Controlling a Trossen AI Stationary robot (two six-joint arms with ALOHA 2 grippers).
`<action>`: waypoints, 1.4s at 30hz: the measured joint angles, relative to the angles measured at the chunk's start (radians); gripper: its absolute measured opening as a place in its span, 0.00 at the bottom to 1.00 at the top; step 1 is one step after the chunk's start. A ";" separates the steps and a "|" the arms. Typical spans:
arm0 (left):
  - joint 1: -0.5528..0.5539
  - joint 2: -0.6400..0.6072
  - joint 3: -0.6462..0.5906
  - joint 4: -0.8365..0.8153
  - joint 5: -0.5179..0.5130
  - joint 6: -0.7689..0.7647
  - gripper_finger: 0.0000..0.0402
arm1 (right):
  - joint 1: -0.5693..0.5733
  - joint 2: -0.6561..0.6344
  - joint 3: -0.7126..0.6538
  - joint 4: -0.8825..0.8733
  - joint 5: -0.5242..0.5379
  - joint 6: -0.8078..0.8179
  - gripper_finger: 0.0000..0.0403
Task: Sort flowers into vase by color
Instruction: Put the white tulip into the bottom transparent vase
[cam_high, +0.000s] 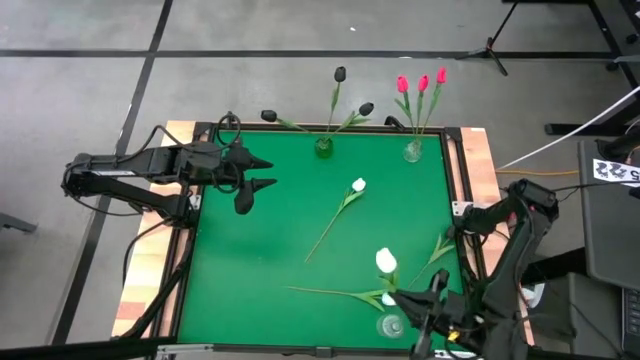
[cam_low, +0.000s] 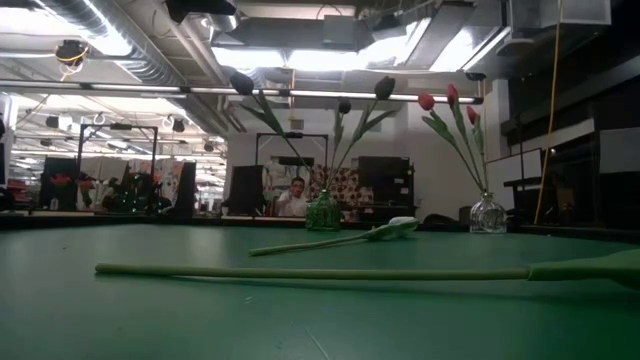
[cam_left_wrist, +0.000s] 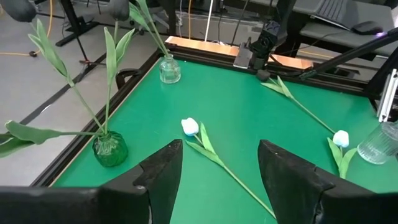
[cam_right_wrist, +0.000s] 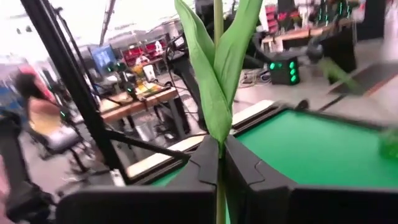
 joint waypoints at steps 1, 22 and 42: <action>0.000 0.000 0.000 0.000 0.000 0.006 0.51 | -0.001 -0.019 0.013 -0.020 0.001 -0.061 0.01; 0.000 0.000 0.000 -0.001 -0.024 -0.050 0.51 | 0.106 -0.257 -0.344 0.940 -0.403 -1.083 0.00; -0.005 0.035 -0.002 0.004 -0.102 -0.199 0.51 | 0.147 -0.203 -0.563 1.222 -0.730 -0.815 0.00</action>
